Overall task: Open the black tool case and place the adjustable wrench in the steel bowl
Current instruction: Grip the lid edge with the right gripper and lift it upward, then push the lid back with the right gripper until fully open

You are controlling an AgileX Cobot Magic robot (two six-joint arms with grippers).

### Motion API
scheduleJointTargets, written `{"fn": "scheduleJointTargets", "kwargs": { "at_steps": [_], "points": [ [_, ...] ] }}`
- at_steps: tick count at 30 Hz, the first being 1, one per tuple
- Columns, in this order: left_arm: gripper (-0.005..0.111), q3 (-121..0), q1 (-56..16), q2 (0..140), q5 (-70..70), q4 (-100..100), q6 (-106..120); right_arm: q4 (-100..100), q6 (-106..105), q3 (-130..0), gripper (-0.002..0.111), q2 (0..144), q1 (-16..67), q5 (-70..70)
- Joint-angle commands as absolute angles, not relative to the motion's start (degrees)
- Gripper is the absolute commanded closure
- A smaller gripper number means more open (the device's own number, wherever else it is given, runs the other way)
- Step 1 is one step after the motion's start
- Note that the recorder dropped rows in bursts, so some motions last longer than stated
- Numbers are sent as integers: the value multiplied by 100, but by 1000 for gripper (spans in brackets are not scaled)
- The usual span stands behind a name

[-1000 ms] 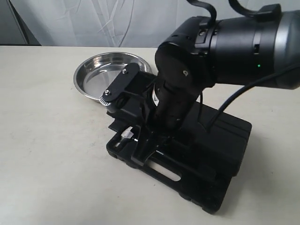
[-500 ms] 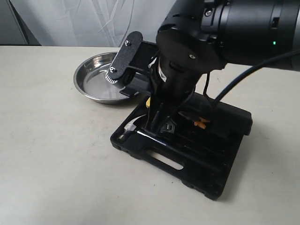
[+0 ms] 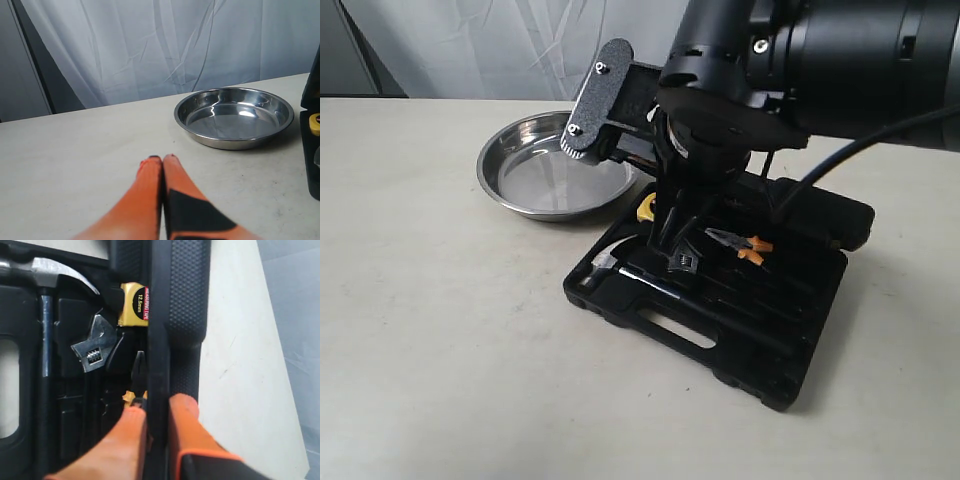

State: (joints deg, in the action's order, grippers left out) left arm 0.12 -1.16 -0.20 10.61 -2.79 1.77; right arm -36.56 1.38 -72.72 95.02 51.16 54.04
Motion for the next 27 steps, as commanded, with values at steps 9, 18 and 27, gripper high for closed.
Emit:
{"fn": "scheduleJointTargets", "kwargs": {
  "at_steps": [9, 18, 27],
  "points": [
    [106, 0, -122, 0, 1028, -271, 172, -4478, 498, -7300, 109, 9459, 5058, 5470],
    [106, 0, -122, 0, 1028, -271, 172, -4493, 509, -7300, 109, 9459, 4331, 5169],
    [106, 0, -122, 0, 1028, -271, 172, -4516, 509, -7300, 109, 9459, 3428, 4456]
  ]
}}
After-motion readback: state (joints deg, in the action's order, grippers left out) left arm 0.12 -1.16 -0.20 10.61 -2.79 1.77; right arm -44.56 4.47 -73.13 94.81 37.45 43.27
